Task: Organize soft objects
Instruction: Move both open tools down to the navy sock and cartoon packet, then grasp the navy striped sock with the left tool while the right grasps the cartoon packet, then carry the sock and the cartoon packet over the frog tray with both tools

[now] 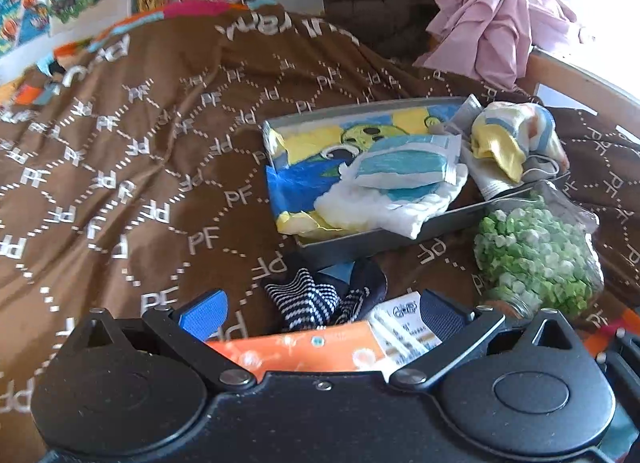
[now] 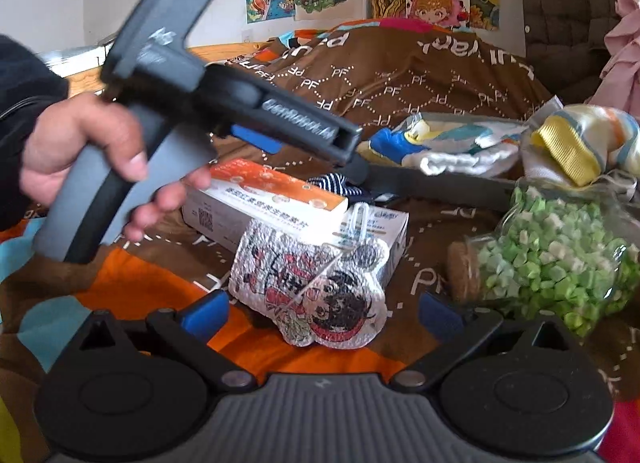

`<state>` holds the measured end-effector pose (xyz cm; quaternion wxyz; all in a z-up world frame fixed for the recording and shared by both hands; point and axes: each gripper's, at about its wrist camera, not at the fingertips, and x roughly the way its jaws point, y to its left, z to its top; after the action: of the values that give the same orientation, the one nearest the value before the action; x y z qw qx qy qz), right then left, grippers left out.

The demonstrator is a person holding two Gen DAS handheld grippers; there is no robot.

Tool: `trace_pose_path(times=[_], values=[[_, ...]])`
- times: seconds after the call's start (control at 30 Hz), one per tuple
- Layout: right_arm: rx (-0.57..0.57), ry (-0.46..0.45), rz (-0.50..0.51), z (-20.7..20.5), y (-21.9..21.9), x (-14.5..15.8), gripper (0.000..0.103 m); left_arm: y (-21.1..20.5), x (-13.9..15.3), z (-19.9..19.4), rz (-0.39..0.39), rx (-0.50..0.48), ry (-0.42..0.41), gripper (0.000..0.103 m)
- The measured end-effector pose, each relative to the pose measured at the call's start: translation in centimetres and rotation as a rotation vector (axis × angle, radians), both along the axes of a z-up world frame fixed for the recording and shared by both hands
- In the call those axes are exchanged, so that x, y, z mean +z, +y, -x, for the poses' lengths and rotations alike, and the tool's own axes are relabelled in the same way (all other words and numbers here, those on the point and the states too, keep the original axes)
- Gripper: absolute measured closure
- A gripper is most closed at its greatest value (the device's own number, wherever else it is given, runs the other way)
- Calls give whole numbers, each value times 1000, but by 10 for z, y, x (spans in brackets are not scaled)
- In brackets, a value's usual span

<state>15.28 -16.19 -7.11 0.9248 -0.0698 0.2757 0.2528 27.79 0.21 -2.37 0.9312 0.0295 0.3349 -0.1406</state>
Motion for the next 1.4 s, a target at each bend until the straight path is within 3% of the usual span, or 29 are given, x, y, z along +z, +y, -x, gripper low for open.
trace_pose_path(times=[0.13, 0.47, 0.87, 0.93, 1.2, 1.4], values=[[-3, 29, -24, -6, -2, -6, 0, -4, -11, -24, 21, -22, 83, 1], [19, 65, -96, -9, -7, -5, 0, -17, -26, -47, 54, -37, 176, 3], [33, 75, -118, -8, -8, -3, 8, -24, -27, -49, 122, -24, 247, 31], [41, 78, -117, -7, -7, -1, 14, -25, -25, -47, 125, -32, 249, 39], [36, 86, -109, -7, -8, 2, 35, -26, -21, -48, 145, -10, 270, 53], [29, 77, -79, -6, -8, 5, 53, -20, -17, -46, 136, 16, 251, 77]])
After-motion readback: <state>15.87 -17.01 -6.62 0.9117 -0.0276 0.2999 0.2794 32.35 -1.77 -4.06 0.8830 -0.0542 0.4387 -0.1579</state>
